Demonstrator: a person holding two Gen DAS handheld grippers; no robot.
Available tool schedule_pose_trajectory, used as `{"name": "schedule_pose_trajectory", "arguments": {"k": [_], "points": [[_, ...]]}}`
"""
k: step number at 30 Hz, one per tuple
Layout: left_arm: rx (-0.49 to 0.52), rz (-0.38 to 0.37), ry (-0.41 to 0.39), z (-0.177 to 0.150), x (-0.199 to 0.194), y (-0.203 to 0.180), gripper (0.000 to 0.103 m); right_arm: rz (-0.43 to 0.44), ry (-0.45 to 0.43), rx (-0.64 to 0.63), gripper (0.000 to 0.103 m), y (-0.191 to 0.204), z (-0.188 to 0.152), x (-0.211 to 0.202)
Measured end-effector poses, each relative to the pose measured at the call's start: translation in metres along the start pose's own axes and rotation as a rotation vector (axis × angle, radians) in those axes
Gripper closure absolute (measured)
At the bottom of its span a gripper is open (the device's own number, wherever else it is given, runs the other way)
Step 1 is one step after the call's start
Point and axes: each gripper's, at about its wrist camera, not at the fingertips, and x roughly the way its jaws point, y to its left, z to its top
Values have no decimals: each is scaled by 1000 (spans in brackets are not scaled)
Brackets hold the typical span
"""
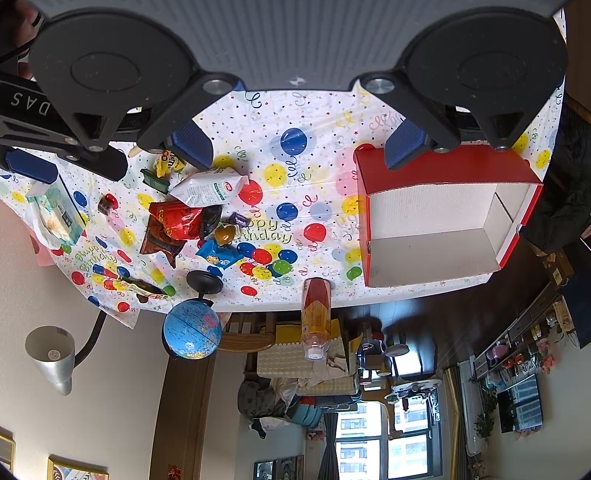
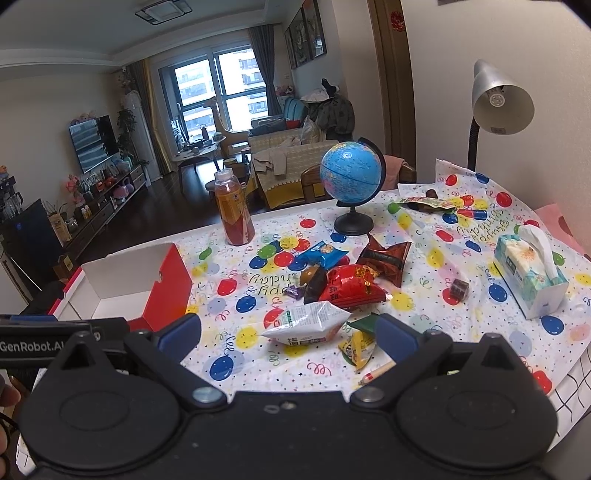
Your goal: Organize snacks
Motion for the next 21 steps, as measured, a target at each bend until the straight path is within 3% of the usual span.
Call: {"name": "schedule_pose_trajectory", "arguments": {"k": [21], "points": [[8,9,9,7,7,-4,3,12,-5,-8,2,-9,7,7]]}}
